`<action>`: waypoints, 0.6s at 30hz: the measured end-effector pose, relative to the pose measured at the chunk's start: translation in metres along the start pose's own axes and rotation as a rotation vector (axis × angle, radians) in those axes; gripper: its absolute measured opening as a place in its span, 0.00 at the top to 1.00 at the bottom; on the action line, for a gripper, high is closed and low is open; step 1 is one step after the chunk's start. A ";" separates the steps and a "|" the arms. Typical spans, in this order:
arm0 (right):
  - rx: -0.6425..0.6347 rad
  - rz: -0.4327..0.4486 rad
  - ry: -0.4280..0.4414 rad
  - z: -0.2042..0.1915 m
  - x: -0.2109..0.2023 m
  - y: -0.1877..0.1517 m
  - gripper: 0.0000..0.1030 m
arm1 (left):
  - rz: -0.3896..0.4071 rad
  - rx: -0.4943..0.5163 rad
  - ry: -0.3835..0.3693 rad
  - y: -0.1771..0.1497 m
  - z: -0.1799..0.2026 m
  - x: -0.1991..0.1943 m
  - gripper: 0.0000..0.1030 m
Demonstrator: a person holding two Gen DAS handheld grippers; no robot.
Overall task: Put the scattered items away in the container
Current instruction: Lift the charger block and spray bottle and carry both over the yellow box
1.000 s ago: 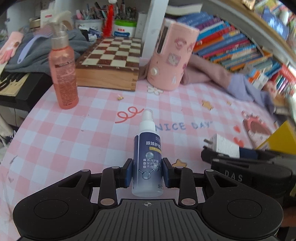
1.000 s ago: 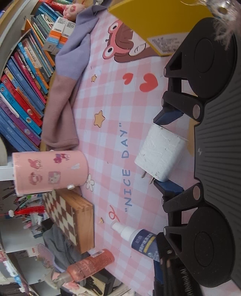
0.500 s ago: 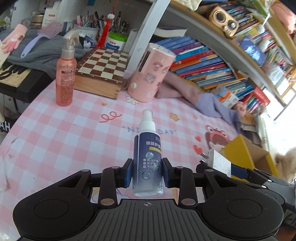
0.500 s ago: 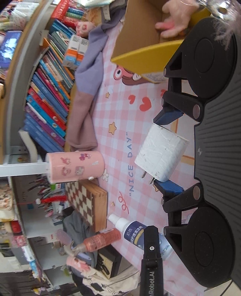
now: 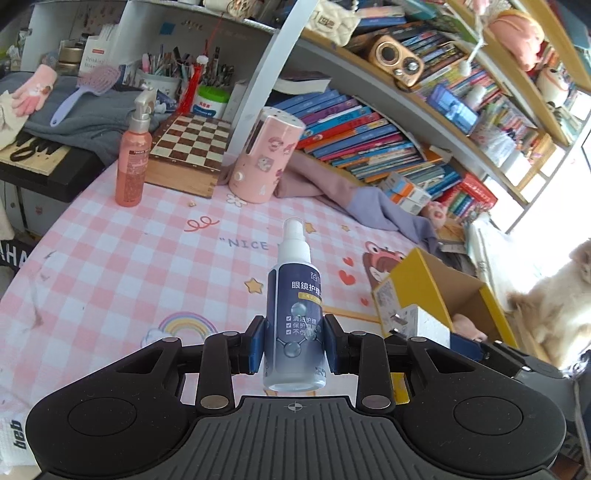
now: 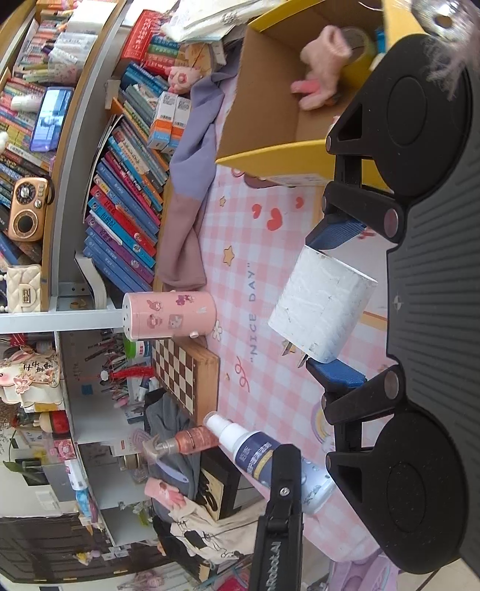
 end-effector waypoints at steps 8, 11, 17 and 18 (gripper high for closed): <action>0.049 -0.011 -0.029 0.001 -0.040 -0.033 0.40 | -0.015 0.007 -0.049 -0.027 0.016 -0.026 0.70; 0.073 -0.016 -0.046 0.002 -0.053 -0.044 0.40 | -0.027 0.017 -0.072 -0.036 0.022 -0.032 0.70; 0.115 -0.024 -0.089 0.007 -0.076 -0.065 0.40 | -0.060 0.042 -0.116 -0.056 0.033 -0.039 0.70; 0.123 -0.027 -0.097 0.008 -0.080 -0.069 0.40 | -0.065 0.047 -0.123 -0.058 0.035 -0.039 0.70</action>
Point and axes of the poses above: each gripper's, at about its wrist camera, not at the fingertips, and x roughly the way its jaws point, z to its right, y to its top, the point moved 4 cm from there along x, roughly the way its jaws point, and after that the axes turned 8 degrees about -y, right-handed, at the moved point
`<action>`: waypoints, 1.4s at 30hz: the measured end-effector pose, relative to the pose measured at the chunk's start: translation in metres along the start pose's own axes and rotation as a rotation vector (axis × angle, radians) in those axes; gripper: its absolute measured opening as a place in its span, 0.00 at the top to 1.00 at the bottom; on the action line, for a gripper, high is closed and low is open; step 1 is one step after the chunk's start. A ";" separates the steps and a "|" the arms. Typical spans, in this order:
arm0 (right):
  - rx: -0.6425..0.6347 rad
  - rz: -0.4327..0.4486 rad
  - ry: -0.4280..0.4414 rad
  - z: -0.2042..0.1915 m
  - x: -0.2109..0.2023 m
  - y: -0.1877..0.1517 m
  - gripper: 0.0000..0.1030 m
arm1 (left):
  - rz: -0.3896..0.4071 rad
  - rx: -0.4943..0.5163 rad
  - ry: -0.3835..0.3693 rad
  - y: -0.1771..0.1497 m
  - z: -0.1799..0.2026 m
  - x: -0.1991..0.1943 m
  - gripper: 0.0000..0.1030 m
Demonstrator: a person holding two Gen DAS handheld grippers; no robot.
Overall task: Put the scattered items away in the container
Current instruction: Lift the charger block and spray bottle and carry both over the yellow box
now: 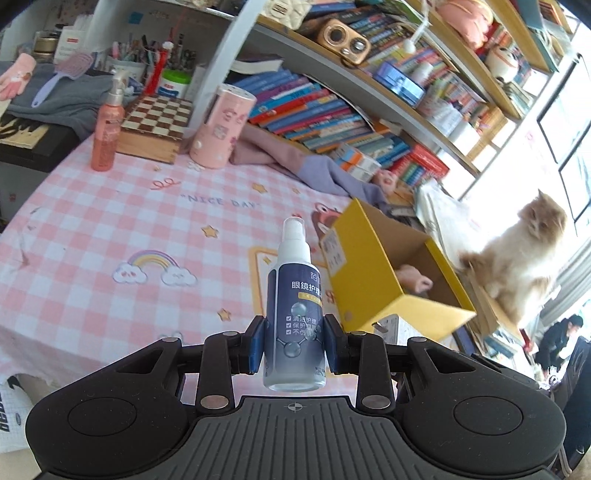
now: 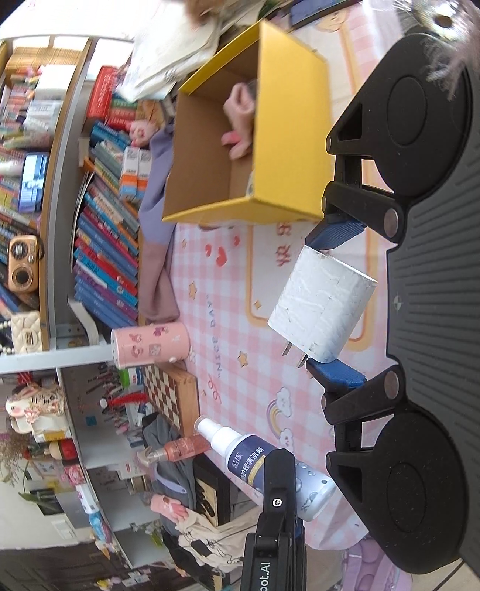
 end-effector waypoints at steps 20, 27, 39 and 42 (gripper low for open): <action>0.187 -0.060 -0.198 0.069 -0.051 -0.056 0.40 | -0.182 0.105 -0.177 -0.038 0.063 0.039 0.70; 0.231 -0.071 -0.225 0.089 -0.056 -0.064 0.40 | -0.223 0.125 -0.200 -0.046 0.078 0.054 0.70; 0.245 -0.066 -0.225 0.127 -0.049 -0.056 0.40 | -0.229 0.158 -0.209 -0.041 0.112 0.082 0.70; 0.253 -0.065 -0.224 0.138 -0.046 -0.053 0.40 | -0.232 0.166 -0.208 -0.040 0.121 0.090 0.70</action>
Point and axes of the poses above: each gripper's, at about its wrist camera, not at the fingertips, and x roughly the way its jaws point, z to its right, y to its top, the point moved 4 cm from there along x, roughly the way its jaws point, and after that the axes turned 8 degrees about -y, right-handed, at the moved point
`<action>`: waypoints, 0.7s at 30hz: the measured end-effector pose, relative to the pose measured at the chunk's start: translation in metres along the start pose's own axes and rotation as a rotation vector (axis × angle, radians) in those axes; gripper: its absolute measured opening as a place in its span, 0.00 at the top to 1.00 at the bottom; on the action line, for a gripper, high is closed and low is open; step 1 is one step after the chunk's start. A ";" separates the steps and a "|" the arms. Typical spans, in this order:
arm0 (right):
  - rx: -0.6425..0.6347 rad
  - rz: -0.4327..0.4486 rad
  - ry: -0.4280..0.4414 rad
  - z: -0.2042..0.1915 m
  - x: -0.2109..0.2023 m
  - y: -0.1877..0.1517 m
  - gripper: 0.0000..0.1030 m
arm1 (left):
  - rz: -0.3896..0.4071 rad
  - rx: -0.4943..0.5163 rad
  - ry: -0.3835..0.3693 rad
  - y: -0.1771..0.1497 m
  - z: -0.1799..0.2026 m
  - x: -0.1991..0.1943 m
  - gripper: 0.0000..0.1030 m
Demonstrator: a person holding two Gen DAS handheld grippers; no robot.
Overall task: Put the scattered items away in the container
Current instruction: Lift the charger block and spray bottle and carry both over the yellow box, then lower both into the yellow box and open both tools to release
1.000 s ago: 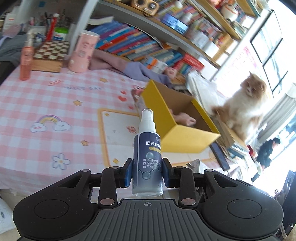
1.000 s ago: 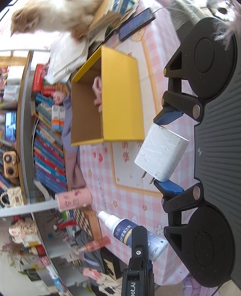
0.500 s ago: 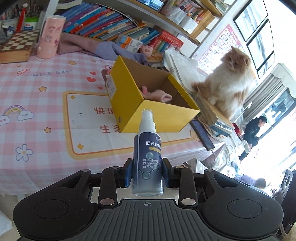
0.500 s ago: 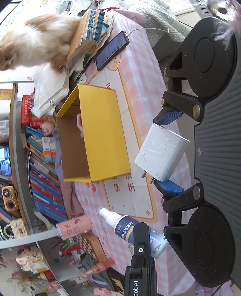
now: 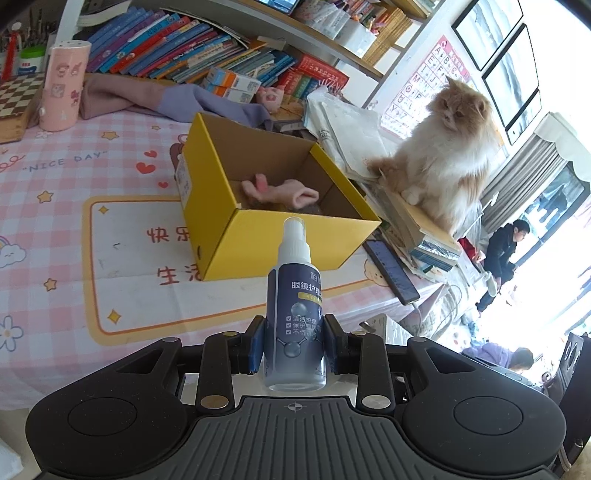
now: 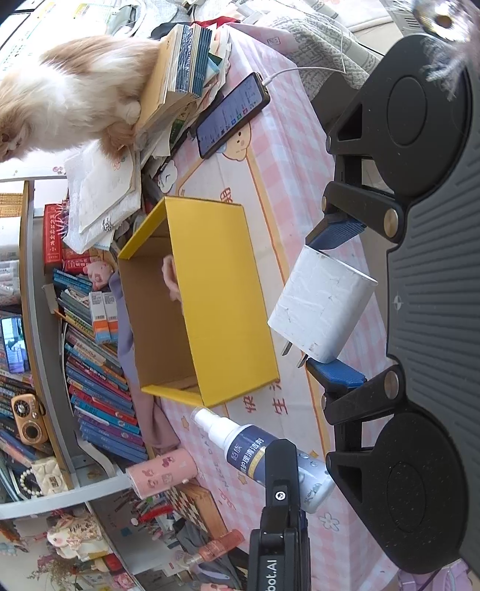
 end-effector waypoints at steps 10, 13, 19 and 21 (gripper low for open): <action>-0.010 0.016 0.043 0.022 0.025 0.032 0.40 | 0.023 0.000 0.034 0.024 0.012 0.026 0.70; -0.021 0.029 0.058 0.028 0.035 0.045 0.40 | 0.038 -0.001 0.043 0.035 0.015 0.036 0.70; -0.050 0.073 0.089 0.043 0.055 0.076 0.40 | 0.078 0.002 0.078 0.058 0.018 0.056 0.70; -0.065 0.093 0.102 0.047 0.062 0.088 0.40 | 0.093 0.010 0.095 0.068 0.019 0.064 0.70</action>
Point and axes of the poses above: each gripper's, at about its wrist camera, not at the fingertips, and x roughly the way its jaws point, z to its right, y to its top, the point moved 4 cm from there along x, roughly the way its jaws point, and after that the axes turned 8 degrees about -y, right-handed, at the moved point
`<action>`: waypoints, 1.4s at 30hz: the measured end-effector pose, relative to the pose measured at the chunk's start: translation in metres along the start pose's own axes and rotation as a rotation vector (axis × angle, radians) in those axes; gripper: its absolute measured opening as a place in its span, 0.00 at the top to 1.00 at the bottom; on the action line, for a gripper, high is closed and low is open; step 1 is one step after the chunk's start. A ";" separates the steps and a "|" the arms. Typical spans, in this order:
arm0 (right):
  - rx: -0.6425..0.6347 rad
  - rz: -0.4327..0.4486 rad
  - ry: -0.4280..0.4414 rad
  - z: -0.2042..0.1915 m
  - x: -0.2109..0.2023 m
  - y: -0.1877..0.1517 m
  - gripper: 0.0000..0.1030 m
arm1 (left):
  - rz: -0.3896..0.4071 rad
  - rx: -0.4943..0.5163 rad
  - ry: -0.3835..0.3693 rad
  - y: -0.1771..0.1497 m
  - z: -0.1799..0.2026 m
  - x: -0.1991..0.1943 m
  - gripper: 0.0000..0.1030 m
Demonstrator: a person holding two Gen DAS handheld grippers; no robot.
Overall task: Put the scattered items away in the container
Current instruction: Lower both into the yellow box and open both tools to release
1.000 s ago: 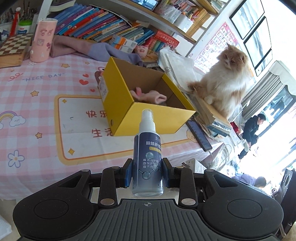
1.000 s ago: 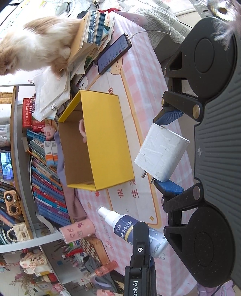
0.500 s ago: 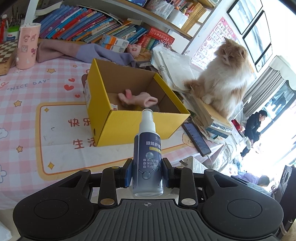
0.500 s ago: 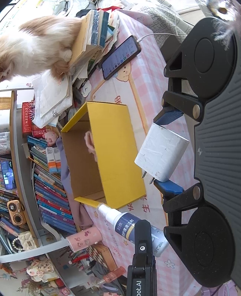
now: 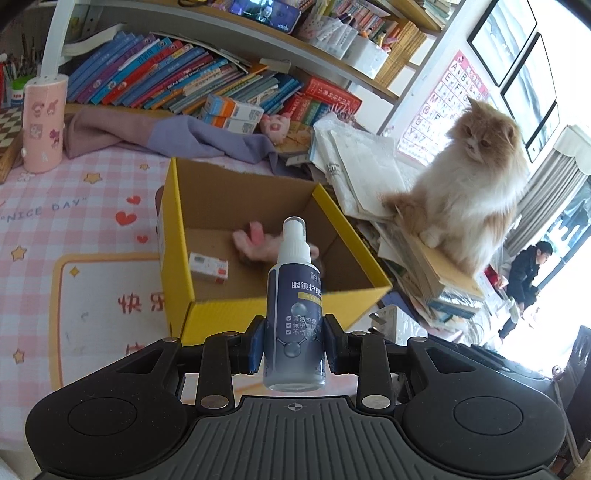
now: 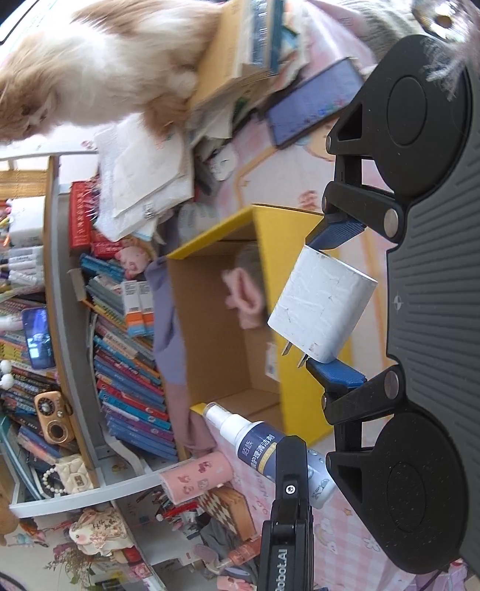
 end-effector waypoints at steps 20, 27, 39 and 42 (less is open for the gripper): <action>-0.268 -0.083 0.146 -0.005 0.127 0.050 0.40 | -0.066 0.091 0.265 0.019 -0.022 0.091 0.69; -0.309 -0.116 0.159 -0.007 0.140 0.043 0.40 | -0.079 0.143 0.311 0.015 -0.014 0.098 0.71; -0.308 -0.098 0.197 -0.009 0.138 0.046 0.38 | 0.065 0.137 0.348 0.017 0.001 0.062 0.40; -0.302 -0.080 0.199 -0.012 0.135 0.048 0.37 | 0.114 0.112 0.361 0.014 0.002 0.042 0.34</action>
Point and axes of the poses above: each gripper's, at about its wrist camera, not at the fingertips, and x roughly the way its jaws point, z to its right, y to its top, the point moved 4 cm from there along x, roughly the way its jaws point, and after that the axes turned 8 degrees about -y, right-handed, at the moved point
